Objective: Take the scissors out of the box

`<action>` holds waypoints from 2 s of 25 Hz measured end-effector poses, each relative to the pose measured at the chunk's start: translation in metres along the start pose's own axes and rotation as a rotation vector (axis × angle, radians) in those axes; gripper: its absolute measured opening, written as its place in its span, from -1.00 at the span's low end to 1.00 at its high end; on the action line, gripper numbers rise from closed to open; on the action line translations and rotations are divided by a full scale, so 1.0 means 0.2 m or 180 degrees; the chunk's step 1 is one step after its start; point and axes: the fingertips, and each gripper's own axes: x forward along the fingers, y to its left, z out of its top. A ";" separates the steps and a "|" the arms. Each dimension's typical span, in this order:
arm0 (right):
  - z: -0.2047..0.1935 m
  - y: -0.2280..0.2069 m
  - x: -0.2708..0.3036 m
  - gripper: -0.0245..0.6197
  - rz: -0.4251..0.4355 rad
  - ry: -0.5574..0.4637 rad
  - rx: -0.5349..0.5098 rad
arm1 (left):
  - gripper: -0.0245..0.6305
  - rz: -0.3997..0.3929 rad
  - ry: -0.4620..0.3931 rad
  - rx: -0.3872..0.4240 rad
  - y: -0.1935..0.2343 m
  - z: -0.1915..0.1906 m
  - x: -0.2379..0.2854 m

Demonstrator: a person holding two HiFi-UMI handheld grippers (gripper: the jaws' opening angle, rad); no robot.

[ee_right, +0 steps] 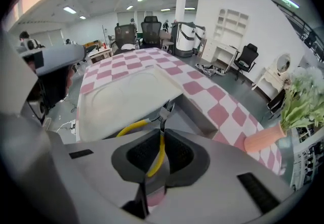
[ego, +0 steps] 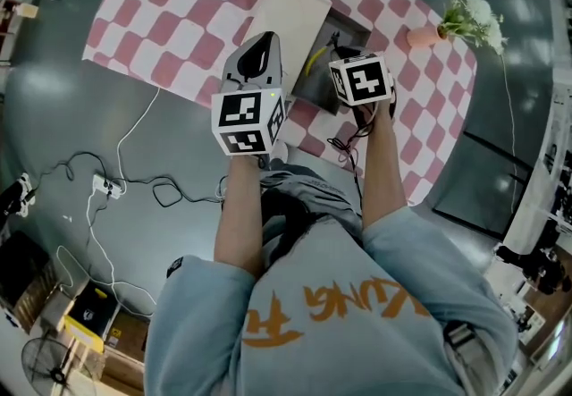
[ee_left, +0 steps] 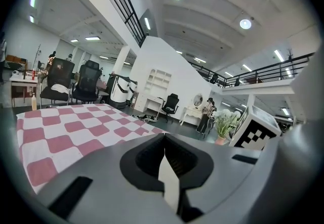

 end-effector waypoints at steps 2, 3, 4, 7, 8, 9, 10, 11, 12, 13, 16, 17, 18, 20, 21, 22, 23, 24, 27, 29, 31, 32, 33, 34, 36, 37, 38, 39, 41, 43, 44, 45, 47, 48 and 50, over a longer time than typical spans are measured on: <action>0.02 -0.01 -0.06 -0.83 -0.0007 -0.0183 0.0005 | -0.86 0.0011 -0.0034 0.0014 -0.03 0.01 -0.03; 0.02 -0.01 -0.09 -0.83 0.0013 -0.0275 0.0023 | -0.86 0.0019 -0.0052 0.0023 -0.04 0.01 -0.05; 0.03 -0.02 -0.12 -0.83 0.0036 -0.0366 0.0043 | -0.86 0.0025 -0.0069 0.0033 -0.06 0.02 -0.07; 0.04 -0.01 -0.23 -0.83 0.0074 -0.0643 0.0023 | -0.86 0.0026 -0.0137 0.0066 -0.11 0.04 -0.12; 0.05 -0.01 -0.27 -0.83 0.0077 -0.0736 -0.0011 | -0.86 0.0027 -0.0163 0.0075 -0.12 0.05 -0.14; 0.06 -0.01 -0.31 -0.83 0.0075 -0.0828 -0.0040 | -0.86 0.0029 -0.0188 0.0084 -0.14 0.06 -0.16; 0.07 0.00 -0.35 -0.83 0.0071 -0.0919 -0.0057 | -0.86 0.0032 -0.0211 0.0094 -0.15 0.06 -0.18; 0.07 -0.01 -0.39 -0.83 0.0069 -0.1013 -0.0060 | -0.86 0.0033 -0.0232 0.0104 -0.17 0.07 -0.19; 0.08 -0.01 -0.44 -0.83 0.0072 -0.1111 -0.0050 | -0.86 0.0031 -0.0251 0.0117 -0.19 0.07 -0.21; 0.09 -0.01 -0.49 -0.83 0.0077 -0.1216 -0.0030 | -0.86 0.0028 -0.0269 0.0131 -0.21 0.08 -0.23; 0.11 -0.03 -0.64 -0.83 0.0083 -0.1540 0.0052 | -0.86 0.0022 -0.0333 0.0175 -0.26 0.10 -0.28; 0.12 -0.04 -0.70 -0.83 0.0082 -0.1649 0.0077 | -0.86 0.0021 -0.0363 0.0193 -0.28 0.12 -0.30; 0.13 -0.05 -0.75 -0.83 0.0079 -0.1758 0.0098 | -0.86 0.0022 -0.0399 0.0220 -0.30 0.14 -0.32; 0.15 -0.07 -0.85 -0.83 0.0062 -0.1962 0.0117 | -0.86 0.0053 -0.0483 0.0336 -0.32 0.18 -0.36; 0.16 -0.09 -0.90 -0.83 0.0049 -0.2051 0.0120 | -0.86 0.0088 -0.0529 0.0420 -0.33 0.21 -0.38; 0.17 -0.10 -0.95 -0.83 0.0037 -0.2134 0.0124 | -0.86 0.0126 -0.0579 0.0493 -0.34 0.24 -0.40; 0.17 -0.11 -0.99 -0.83 0.0030 -0.2213 0.0131 | -0.86 0.0156 -0.0636 0.0540 -0.35 0.28 -0.42; 0.18 -0.13 -1.04 -0.83 0.0027 -0.2290 0.0143 | -0.86 0.0172 -0.0697 0.0566 -0.36 0.31 -0.44; 0.21 -0.17 -1.15 -0.83 0.0002 -0.2513 0.0206 | -0.86 0.0167 -0.0846 0.0637 -0.40 0.41 -0.47; 0.24 -0.20 -1.21 -0.83 -0.0036 -0.2653 0.0258 | -0.86 0.0146 -0.0916 0.0693 -0.42 0.47 -0.48; 0.25 -0.22 -1.27 -0.83 -0.0044 -0.2764 0.0340 | -0.86 0.0131 -0.0961 0.0718 -0.44 0.51 -0.49; 0.25 -0.23 -1.29 -0.83 -0.0036 -0.2815 0.0393 | -0.86 0.0127 -0.0980 0.0723 -0.45 0.52 -0.50; 0.25 -0.23 -1.30 -0.83 -0.0032 -0.2866 0.0449 | -0.86 0.0122 -0.1001 0.0732 -0.46 0.53 -0.50; 0.26 -0.24 -1.32 -0.83 -0.0036 -0.2919 0.0504 | -0.86 0.0117 -0.1020 0.0750 -0.47 0.55 -0.50; 0.26 -0.27 -1.34 -0.83 -0.0065 -0.3006 0.0591 | -0.86 0.0118 -0.1044 0.0781 -0.47 0.57 -0.50; 0.26 -0.28 -1.35 -0.83 -0.0079 -0.3032 0.0618 | -0.86 0.0128 -0.1046 0.0785 -0.47 0.58 -0.50; 0.25 -0.29 -1.35 -0.83 -0.0089 -0.3048 0.0634 | -0.86 0.0144 -0.1044 0.0783 -0.47 0.58 -0.50; 0.25 -0.29 -1.36 -0.83 -0.0094 -0.3061 0.0645 | -0.86 0.0160 -0.1044 0.0784 -0.47 0.59 -0.50; 0.25 -0.30 -1.37 -0.83 -0.0093 -0.3095 0.0666 | -0.86 0.0171 -0.1054 0.0802 -0.47 0.60 -0.50; 0.25 -0.31 -1.38 -0.83 -0.0100 -0.3142 0.0681 | -0.86 0.0157 -0.1067 0.0840 -0.48 0.62 -0.50; 0.25 -0.31 -1.38 -0.83 -0.0109 -0.3168 0.0688 | -0.86 0.0147 -0.1071 0.0860 -0.49 0.62 -0.50; 0.25 -0.32 -1.39 -0.83 -0.0117 -0.3197 0.0696 | -0.86 0.0140 -0.1073 0.0878 -0.50 0.62 -0.50; 0.25 -0.31 -1.39 -0.83 -0.0120 -0.3248 0.0708 | -0.86 0.0154 -0.1071 0.0904 -0.49 0.63 -0.50; 0.26 -0.31 -1.40 -0.83 -0.0121 -0.3264 0.0707 | -0.86 0.0175 -0.1069 0.0908 -0.48 0.63 -0.50; 0.26 -0.32 -1.40 -0.83 -0.0127 -0.3288 0.0705 | -0.86 0.0210 -0.1069 0.0903 -0.47 0.64 -0.50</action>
